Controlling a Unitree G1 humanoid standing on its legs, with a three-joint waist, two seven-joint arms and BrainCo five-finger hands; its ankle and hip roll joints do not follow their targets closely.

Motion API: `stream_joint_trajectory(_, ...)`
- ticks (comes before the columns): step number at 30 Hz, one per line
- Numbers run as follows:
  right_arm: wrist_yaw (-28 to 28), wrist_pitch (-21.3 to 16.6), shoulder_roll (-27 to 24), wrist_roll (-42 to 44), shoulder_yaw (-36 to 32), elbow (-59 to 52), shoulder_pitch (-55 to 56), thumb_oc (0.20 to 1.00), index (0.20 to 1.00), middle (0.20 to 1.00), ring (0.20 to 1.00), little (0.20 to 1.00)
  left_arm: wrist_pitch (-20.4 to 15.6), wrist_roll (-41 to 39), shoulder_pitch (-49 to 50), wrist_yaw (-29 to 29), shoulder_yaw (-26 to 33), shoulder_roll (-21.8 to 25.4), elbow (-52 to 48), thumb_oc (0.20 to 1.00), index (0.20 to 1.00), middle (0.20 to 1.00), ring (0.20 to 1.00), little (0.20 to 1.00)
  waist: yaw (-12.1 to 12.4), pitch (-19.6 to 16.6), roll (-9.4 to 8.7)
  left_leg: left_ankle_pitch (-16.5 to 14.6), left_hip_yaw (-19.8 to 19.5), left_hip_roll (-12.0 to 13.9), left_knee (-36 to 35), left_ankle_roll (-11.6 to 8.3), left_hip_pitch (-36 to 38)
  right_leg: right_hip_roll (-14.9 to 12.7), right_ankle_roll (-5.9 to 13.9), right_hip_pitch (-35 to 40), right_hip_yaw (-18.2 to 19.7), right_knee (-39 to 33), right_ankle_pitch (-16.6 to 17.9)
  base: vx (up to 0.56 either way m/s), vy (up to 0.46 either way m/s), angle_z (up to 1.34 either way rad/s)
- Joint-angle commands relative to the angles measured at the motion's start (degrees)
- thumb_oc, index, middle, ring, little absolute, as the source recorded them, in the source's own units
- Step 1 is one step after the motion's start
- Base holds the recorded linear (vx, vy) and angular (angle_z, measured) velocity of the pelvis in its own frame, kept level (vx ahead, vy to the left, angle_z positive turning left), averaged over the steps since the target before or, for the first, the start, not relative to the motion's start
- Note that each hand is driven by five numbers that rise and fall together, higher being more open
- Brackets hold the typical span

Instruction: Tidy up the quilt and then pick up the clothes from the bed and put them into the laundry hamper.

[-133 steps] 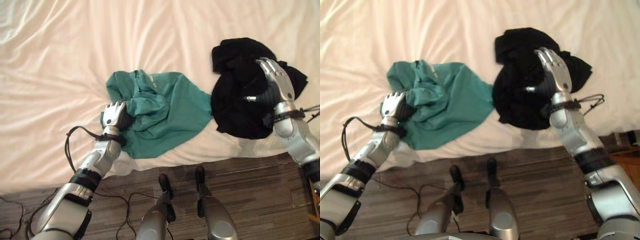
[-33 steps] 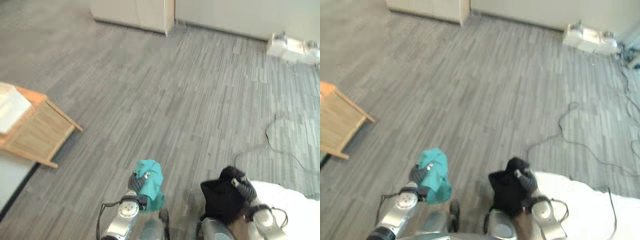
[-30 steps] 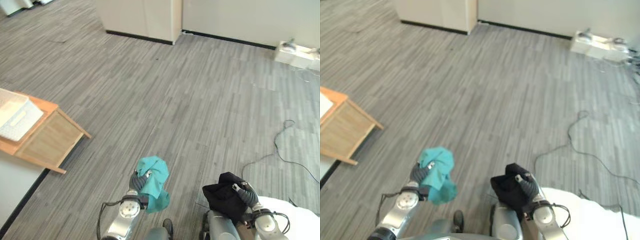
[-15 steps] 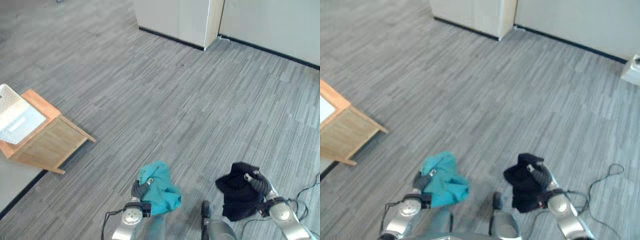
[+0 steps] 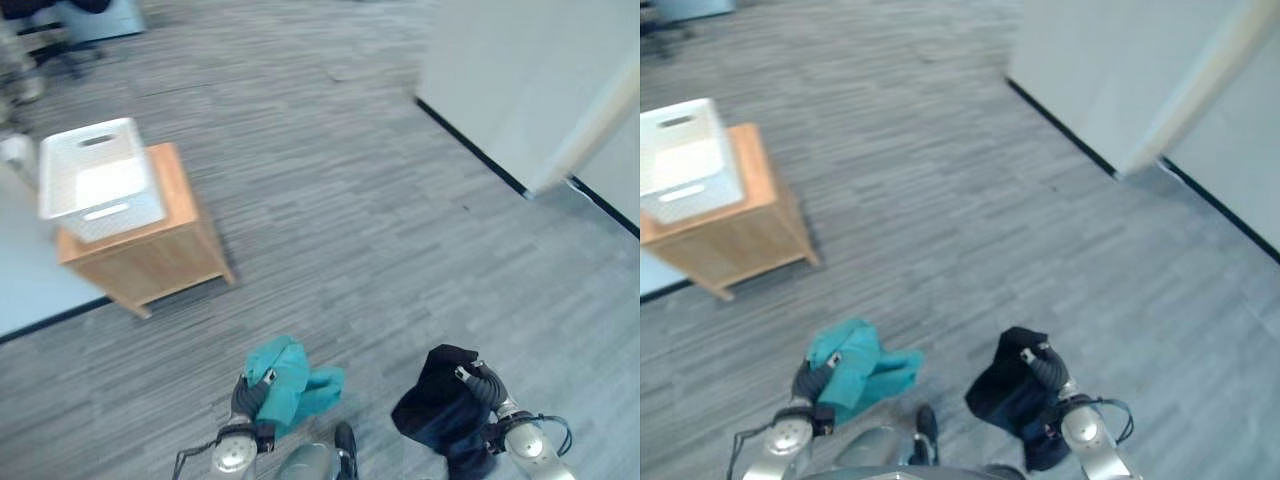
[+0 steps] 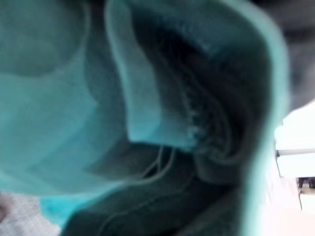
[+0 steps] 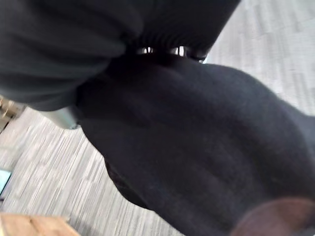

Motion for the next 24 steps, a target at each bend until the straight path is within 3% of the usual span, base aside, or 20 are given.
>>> stream_joint_trajectory(1,-1.72,-3.0,-2.45,-1.14,-4.76,-2.39,-3.03,0.2,0.2,0.2,0.2,0.2,-1.7,2.71,-3.3,0.98,-1.56,4.63,-2.75,0.2,0.2,0.2,0.2,0.2,-1.43,0.62,3.69,2.95,0.73,3.66,-11.52,-6.62,10.35,0.1,2.14,-5.95,1.79,-6.75,9.5,0.61,-0.219,1.66)
stream_joint_trajectory(2,-1.7,-3.15,-2.53,-0.92,-5.29,-2.93,-2.48,0.2,0.2,0.2,0.2,0.2,-1.81,3.33,-3.89,0.8,-1.75,5.14,-3.2,0.2,0.2,0.2,0.2,0.2,-2.62,0.71,3.73,2.77,-1.4,3.81,-11.63,-7.29,12.04,-0.48,0.93,-8.18,2.78,-11.2,8.46,1.08,-0.438,2.27)
stream_joint_trajectory(3,-1.27,-3.38,-2.59,-0.24,-6.07,-3.44,-1.54,0.2,0.2,0.2,0.2,0.2,-2.17,3.89,-4.11,0.04,-1.73,5.87,-4.21,0.2,0.2,0.2,0.2,0.2,-4.93,0.73,3.52,1.06,-4.86,4.59,-11.63,-9.21,14.79,-1.81,-0.24,-10.18,4.5,-24.6,8.13,0.69,-0.306,1.89)
stream_joint_trajectory(4,-1.26,-3.38,-2.58,-0.24,-6.06,-3.44,-1.54,0.2,0.2,0.2,0.2,0.2,-2.16,3.89,-4.08,0.03,-1.71,5.89,-4.24,0.2,0.2,0.2,0.2,0.2,-5.07,0.71,3.63,1.16,-4.99,4.77,-11.64,-9.26,14.73,-1.64,-0.31,-9.9,4.25,-25.16,8.45,0.71,-0.357,1.78)
stream_joint_trajectory(5,-1.09,-3.25,-2.46,-0.09,-6.46,-3.23,-1.16,0.2,0.2,0.2,0.2,0.2,-2.36,4.26,-3.87,-0.33,-1.23,6.16,-5.14,0.2,0.2,0.2,0.2,0.2,-5.66,0.56,3.25,-0.58,-6.25,5.29,-11.95,-10.49,16.39,-2.84,-0.28,-10.94,5.3,-35.63,8.56,0.49,-0.271,1.21)
stream_joint_trajectory(7,-0.89,-2.54,-2.25,-0.05,-7.08,-3.74,-0.53,0.2,0.2,0.2,0.2,0.2,-2.56,4.8,-3.89,-0.5,0.61,6.97,-5.76,0.2,0.2,0.2,0.2,0.2,-6.88,0.64,3.09,-3.23,-7.81,7.45,-12.24,-12.67,19.71,-4.6,1.47,-11.81,6.02,-50.16,13.15,0.73,-0.411,1.09)
stream_joint_trajectory(9,-0.38,-1.99,-2.01,-1.27,-7.13,-4.02,-0.34,0.2,0.2,0.2,0.2,0.2,-2.87,5.33,-4.47,-0.21,1.65,7.07,-5.18,0.2,0.2,0.2,0.2,0.2,-7.4,0.68,3.32,-4.68,-8.45,9.69,-12.2,-14.37,22.99,-6.26,3.09,-14.28,6.38,-52.29,15.15,0.68,-0.422,0.66)
stream_joint_trajectory(10,-0.19,-1.77,-1.98,-1.98,-7.54,-4.05,0.49,0.2,0.2,0.2,0.2,0.2,-3.33,5.76,-4.56,-0.5,1.85,7.6,-4.99,0.2,0.2,0.2,0.2,0.2,-7.35,0.06,2.91,-5.7,-9.75,10.99,-11.62,-15.4,24.55,-5.66,3.05,-13.16,7.29,-52.23,14.2,0.7,-0.457,0.55)
stream_joint_trajectory(12,0.56,-2.11,-2.5,-2.69,-6.91,-4.27,0.05,0.2,0.2,0.2,0.2,0.2,-3.58,5.24,-3.97,-0.24,1.77,6.75,-3.92,0.2,0.2,0.2,0.2,0.2,-7.52,0.18,2.67,-1.46,-10.77,13.25,-3.96,-16.89,23.29,-4.78,2.14,-12.17,9.77,-48.4,15.67,0.66,-0.483,0.66)
stream_joint_trajectory(13,0.07,-2.93,-3.51,-2.34,-6.19,-4.0,-0.35,0.2,0.2,0.2,0.2,0.2,-3.1,4.45,-3.74,0.28,2.02,6.22,-3.61,0.2,0.2,0.2,0.2,0.2,-7.55,0.37,3.59,5.22,-11.4,15.36,5.77,-17.86,21.01,-2.74,0.17,-11.15,11.05,-46.67,14.99,0.44,-0.384,0.73)
stream_joint_trajectory(14,0.05,-2.97,-3.54,-2.33,-6.15,-3.94,-0.42,0.2,0.2,0.2,0.2,0.2,-3.09,4.45,-3.75,0.28,2.05,6.2,-3.62,0.2,0.2,0.2,0.2,0.2,-7.74,0.23,3.51,5.27,-11.63,15.31,5.94,-17.9,20.64,-2.86,0.11,-11.32,10.92,-46.67,15.06,0.38,-0.376,0.67)
stream_joint_trajectory(15,0.38,-2.88,-3.73,-1.94,-5.97,-3.82,-0.78,0.2,0.2,0.2,0.2,0.2,-2.92,4.07,-3.43,-0.11,1.96,5.88,-3.49,0.2,0.2,0.2,0.2,0.2,-7.41,0.4,2.53,6.38,-10.63,15.89,13.84,-16.87,16.28,-2.79,-1.05,-10.16,11.17,-46.57,14.17,0.47,-0.516,0.43)
stream_joint_trajectory(16,-0.2,-3.88,-5.96,-0.49,-5.31,-4.63,-2.61,0.2,0.2,0.2,0.2,0.2,-2.7,2.79,-2.23,-1.33,2.11,5.66,-4.62,0.2,0.2,0.2,0.2,0.2,-5.54,1.62,1.26,10.23,-9.32,17.39,30.73,-14.7,7.39,-0.63,-5.13,-3.72,9.31,-48.59,11.19,0.64,-0.676,-0.12)
stream_joint_trajectory(17,-0.23,-3.52,-6.43,-0.43,-5.06,-4.64,-3.6,0.2,0.2,0.2,0.2,0.2,-2.6,3.08,-2.32,-1.23,2.04,6.08,-5.01,0.2,0.2,0.2,0.2,0.2,-4.8,2.46,0.08,9.4,-7.92,17.3,34.74,-13.92,4.04,-0.54,-6.08,-1.5,9.31,-49.22,10.4,0.73,-0.679,-0.26)
stream_joint_trajectory(18,-0.19,-3.35,-7.56,-0.98,-4.74,-4.9,-4.43,0.2,0.2,0.2,0.2,0.2,-2.69,3.52,-2.62,-1.38,1.92,6.37,-5.46,0.2,0.2,0.2,0.2,0.2,-3.5,3.31,-0.18,5.67,-5.61,16.52,34.16,-13.88,1.41,0.01,-6.27,1.22,8.55,-50.12,8.82,0.53,-0.351,-0.22)
stream_joint_trajectory(19,-0.14,-3.24,-7.93,-1.21,-4.7,-4.7,-5.77,0.2,0.2,0.2,0.2,0.2,-2.72,3.71,-2.59,-1.35,2.07,6.47,-5.69,0.2,0.2,0.2,0.2,0.2,-2.67,3.74,-0.56,4.04,-3.75,15.49,34.31,-14.01,-0.94,0.11,-6.14,3.07,8.37,-50.71,7.97,0.7,-0.246,-0.2)
stream_joint_trajectory(20,0.06,-3.48,-8.36,-1.33,-4.57,-5.15,-6.45,0.2,0.2,0.2,0.2,0.2,-2.98,4.24,-2.3,-1.46,2.29,6.21,-6.09,0.2,0.2,0.2,0.2,0.2,-1.54,3.52,-0.36,1.75,-0.08,13.49,27.17,-14.02,-4.52,0.77,-5.46,6.15,7.43,-51.75,5.95,0.51,-0.127,-0.27)
stream_joint_trajectory(21,0.06,-3.48,-8.35,-1.32,-4.56,-5.15,-6.47,0.2,0.2,0.2,0.2,0.2,-2.97,4.26,-2.29,-1.46,2.32,6.22,-6.11,0.2,0.2,0.2,0.2,0.2,-1.53,3.37,-0.69,2.18,0.14,13.09,26.58,-13.88,-4.46,0.39,-5.39,5.93,7.48,-51.79,6.05,0.55,-0.066,-0.12)
stream_joint_trajectory(23,0.09,-3.52,-8.42,-1.59,-4.05,-4.63,-6.72,0.2,0.2,0.2,0.2,0.2,-3.13,4.63,-1.28,-1.6,2.38,6.19,-7.08,0.2,0.2,0.2,0.2,0.2,-0.7,2.71,-0.28,2.07,4.58,11.71,12.88,-13.48,-6.48,1.32,-4.85,8.59,6.68,-51.2,3.5,0.53,-0.013,-0.02)
stream_joint_trajectory(24,0.21,-3.41,-8.08,-1.89,-3.62,-4.47,-7.24,0.2,0.2,0.2,0.2,0.2,-3.02,4.94,-0.68,-1.81,2.66,6.08,-7.48,0.2,0.2,0.2,0.2,0.2,-0.3,2.25,-0.18,4.17,7.27,10.72,6.25,-13.65,-6.33,2.03,-4.66,9.98,6.39,-50.84,2.04,0.65,-0.026,0.2)
